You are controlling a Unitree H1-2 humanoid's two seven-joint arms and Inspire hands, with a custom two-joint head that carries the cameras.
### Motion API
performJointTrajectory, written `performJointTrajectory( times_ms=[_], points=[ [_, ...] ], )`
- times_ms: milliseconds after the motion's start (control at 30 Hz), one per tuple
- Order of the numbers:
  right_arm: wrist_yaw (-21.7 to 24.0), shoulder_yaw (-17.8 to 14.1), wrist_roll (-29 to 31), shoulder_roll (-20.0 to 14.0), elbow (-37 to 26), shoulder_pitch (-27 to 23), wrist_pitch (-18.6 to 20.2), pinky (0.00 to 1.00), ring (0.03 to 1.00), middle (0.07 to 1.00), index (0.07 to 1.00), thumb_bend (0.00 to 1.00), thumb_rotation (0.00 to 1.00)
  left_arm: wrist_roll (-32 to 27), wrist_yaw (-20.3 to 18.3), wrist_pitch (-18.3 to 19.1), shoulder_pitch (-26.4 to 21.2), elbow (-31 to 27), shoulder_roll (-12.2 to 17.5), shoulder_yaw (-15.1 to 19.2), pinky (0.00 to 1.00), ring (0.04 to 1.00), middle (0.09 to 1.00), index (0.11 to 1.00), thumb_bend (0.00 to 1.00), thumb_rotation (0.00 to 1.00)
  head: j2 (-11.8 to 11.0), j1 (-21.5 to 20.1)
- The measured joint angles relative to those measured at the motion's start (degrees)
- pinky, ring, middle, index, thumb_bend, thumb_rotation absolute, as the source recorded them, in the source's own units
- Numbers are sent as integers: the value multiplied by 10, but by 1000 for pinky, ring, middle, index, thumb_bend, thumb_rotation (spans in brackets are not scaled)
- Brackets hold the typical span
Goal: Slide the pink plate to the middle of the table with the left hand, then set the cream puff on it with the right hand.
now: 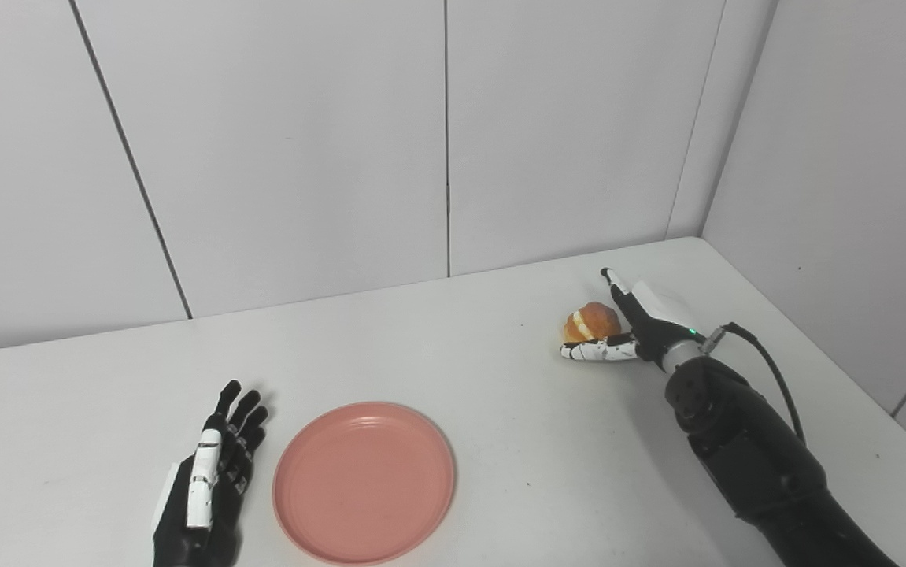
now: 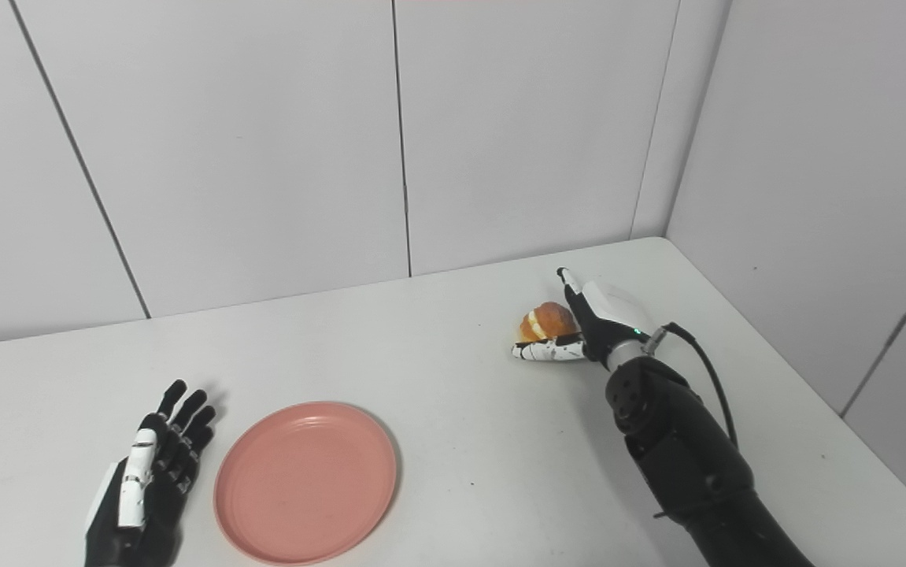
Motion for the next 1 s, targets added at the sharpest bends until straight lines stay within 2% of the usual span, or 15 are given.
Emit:
performJointTrajectory(
  times_ms=[200, 533, 700, 767, 867, 933, 967, 1000],
  points=[
    [-20, 6, 13, 0, 22, -9, -14, 744, 878, 937, 968, 912, 443, 0, 0, 0, 1, -2, 0, 0, 994, 955, 956, 955, 343, 1000, 3, 2],
    [-44, 12, 32, 2, 73, -35, -28, 765, 888, 945, 958, 913, 389, 1, 0, 1, 3, -4, 1, 0, 996, 957, 958, 957, 351, 1000, 9, 7],
    [-52, 10, 45, 6, 90, -44, -28, 786, 891, 925, 914, 878, 349, 1, 1, 2, 4, -7, 1, 0, 985, 951, 953, 951, 348, 1000, 11, 10],
    [-52, 11, 47, 6, 93, -46, -28, 718, 815, 864, 868, 847, 358, 2, 2, 3, 6, -9, 1, 0, 986, 951, 952, 949, 349, 1000, 13, 10],
    [-52, 16, 46, 6, 101, -51, -30, 620, 717, 777, 807, 806, 310, 3, 2, 4, 8, -12, 1, 0, 990, 953, 955, 952, 346, 1000, 14, 11],
    [-55, 23, 44, 4, 109, -55, -36, 557, 631, 688, 715, 743, 218, 3, 2, 4, 9, -13, 1, 0, 996, 958, 959, 957, 348, 1000, 17, 13],
    [-58, 27, 43, 3, 113, -57, -38, 495, 566, 630, 665, 697, 178, 3, 2, 4, 9, -13, 1, -1, 997, 958, 960, 958, 349, 1000, 17, 13],
    [-61, 33, 40, 2, 119, -60, -40, 474, 543, 611, 651, 683, 166, 3, 2, 4, 10, -14, 1, -1, 995, 957, 959, 957, 350, 1000, 17, 13]
  ],
)
